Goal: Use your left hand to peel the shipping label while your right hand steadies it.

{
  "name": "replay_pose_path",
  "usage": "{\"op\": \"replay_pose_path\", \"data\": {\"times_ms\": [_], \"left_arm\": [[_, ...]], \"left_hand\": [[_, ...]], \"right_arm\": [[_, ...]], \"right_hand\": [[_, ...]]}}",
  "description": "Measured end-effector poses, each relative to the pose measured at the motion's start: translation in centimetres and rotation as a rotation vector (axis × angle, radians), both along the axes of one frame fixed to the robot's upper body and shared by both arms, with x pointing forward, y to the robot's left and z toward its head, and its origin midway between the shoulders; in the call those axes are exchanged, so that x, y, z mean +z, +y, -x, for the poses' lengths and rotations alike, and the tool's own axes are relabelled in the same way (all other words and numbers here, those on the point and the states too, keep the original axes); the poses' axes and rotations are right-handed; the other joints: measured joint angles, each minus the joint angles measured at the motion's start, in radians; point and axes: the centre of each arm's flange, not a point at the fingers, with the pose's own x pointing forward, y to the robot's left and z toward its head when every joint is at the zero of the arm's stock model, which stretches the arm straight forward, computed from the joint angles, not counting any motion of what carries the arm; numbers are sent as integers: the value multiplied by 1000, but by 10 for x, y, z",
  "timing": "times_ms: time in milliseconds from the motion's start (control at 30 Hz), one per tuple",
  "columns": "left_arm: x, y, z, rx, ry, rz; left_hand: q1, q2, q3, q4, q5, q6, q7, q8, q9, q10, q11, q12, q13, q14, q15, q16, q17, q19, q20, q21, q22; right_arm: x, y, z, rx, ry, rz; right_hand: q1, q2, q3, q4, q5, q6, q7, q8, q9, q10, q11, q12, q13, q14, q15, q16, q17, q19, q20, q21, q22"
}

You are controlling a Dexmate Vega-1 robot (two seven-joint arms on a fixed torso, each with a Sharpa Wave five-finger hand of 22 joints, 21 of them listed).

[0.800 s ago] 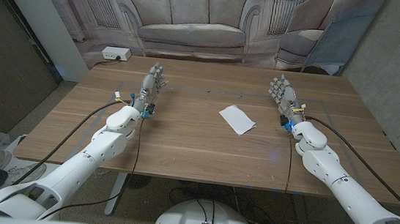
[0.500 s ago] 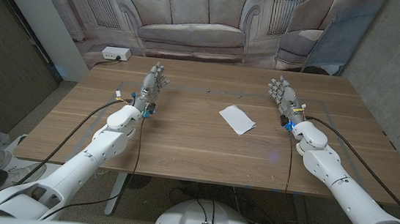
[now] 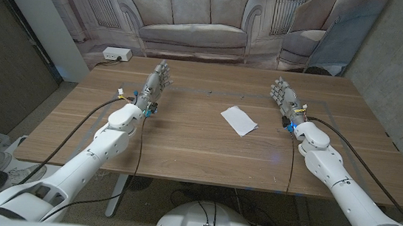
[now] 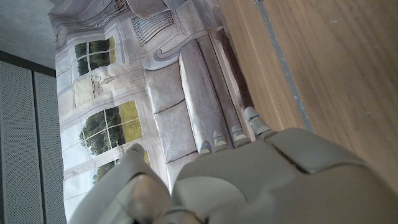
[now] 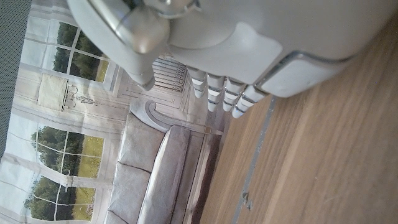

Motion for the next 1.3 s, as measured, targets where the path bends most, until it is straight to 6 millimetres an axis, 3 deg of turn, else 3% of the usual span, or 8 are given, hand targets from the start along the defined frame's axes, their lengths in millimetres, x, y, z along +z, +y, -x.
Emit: {"op": "replay_pose_path", "data": {"times_ms": [467, 500, 1000, 1300], "left_arm": [[18, -9, 1, 24, -28, -91], [27, -14, 2, 17, -46, -102], [58, -34, 11, 34, -109, -236], [77, -46, 20, 58, -151, -325]], "left_hand": [[73, 3, 15, -37, -8, 9, 9, 12, 0, 19, 6, 0, 0, 10, 4, 0, 3, 4, 18, -6, 0], [73, 3, 18, -39, -11, 9, 9, 12, 0, 21, 8, 0, 0, 10, 4, 0, 4, 4, 18, -6, 0], [108, 3, 22, -58, -16, 31, 13, 11, 0, 23, 10, -4, 0, 10, 4, 0, 5, 4, 17, -10, 0], [131, 27, 32, -67, -23, 43, 22, 11, 0, 22, 10, -5, 5, 10, 4, -1, 5, 4, 17, -14, 4]], "right_arm": [[-3, -2, -3, 3, 6, -10], [-3, -1, -3, 9, 1, -4], [-4, -2, -3, 20, -14, -6], [-3, -1, -2, 24, -24, -1]], "right_hand": [[15, -4, 0, -14, -4, 4, -4, 9, 0, 0, 0, 0, 0, 0, 0, 0, 0, 0, 0, 0, 0], [15, -4, 2, -16, -4, 4, -4, 9, 0, 0, 0, 0, 0, 0, 0, 0, 0, 0, 0, 0, 0], [24, -3, 5, -25, -3, 4, -4, 9, -5, 0, 0, 1, -5, 0, 0, 0, 0, 0, 0, 0, 0], [24, -3, 4, -26, -8, 9, -9, 12, -5, 0, 0, 5, -5, 0, 0, 0, 0, 0, 0, 0, 0]]}}
